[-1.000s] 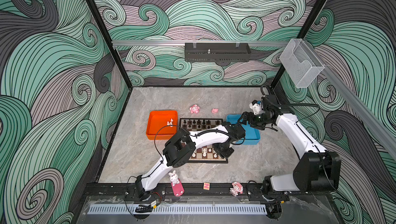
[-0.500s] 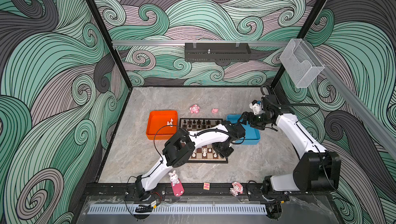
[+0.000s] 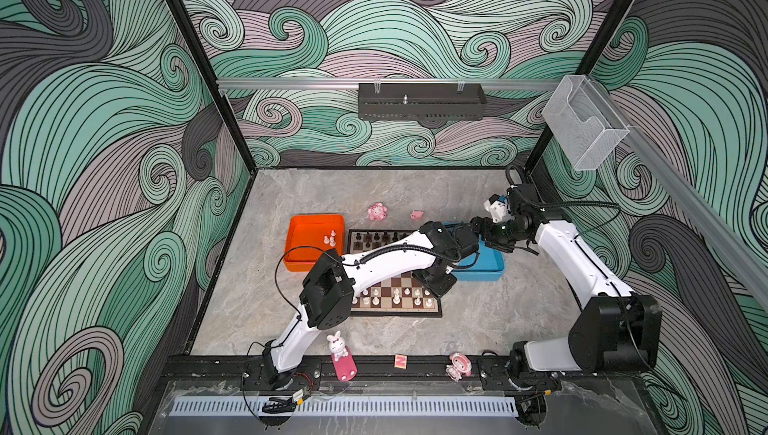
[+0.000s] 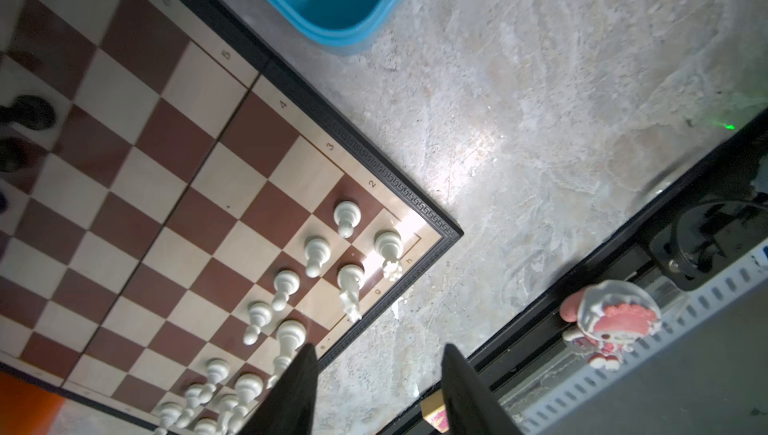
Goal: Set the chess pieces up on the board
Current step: 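Open the left gripper to release the white piece on the square, then raise the left gripper over the orange bin while the right moves over the blue bin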
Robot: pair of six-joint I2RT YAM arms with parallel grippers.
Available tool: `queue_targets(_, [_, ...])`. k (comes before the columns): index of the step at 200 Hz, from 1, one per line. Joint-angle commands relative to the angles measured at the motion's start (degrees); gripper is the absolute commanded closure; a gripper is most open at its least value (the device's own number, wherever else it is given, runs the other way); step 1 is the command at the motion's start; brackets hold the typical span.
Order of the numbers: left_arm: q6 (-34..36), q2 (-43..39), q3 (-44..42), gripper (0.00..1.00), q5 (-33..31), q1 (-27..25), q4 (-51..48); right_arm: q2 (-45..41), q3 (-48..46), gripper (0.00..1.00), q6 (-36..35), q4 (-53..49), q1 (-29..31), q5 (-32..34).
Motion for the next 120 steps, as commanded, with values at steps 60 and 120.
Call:
queue_targets(60, [-1.4, -12.0, -3.9, 0.19, -3.0, 9.0, -1.3, 6.6, 7.1, 0.40, 2.5, -1.6, 2.5, 8.7])
queue_targets(120, [1.4, -19.7, -12.7, 0.15, -0.2, 31.7, 3.4, 18.3, 11.7, 0.49, 5.0, -1.2, 4.7, 14.5])
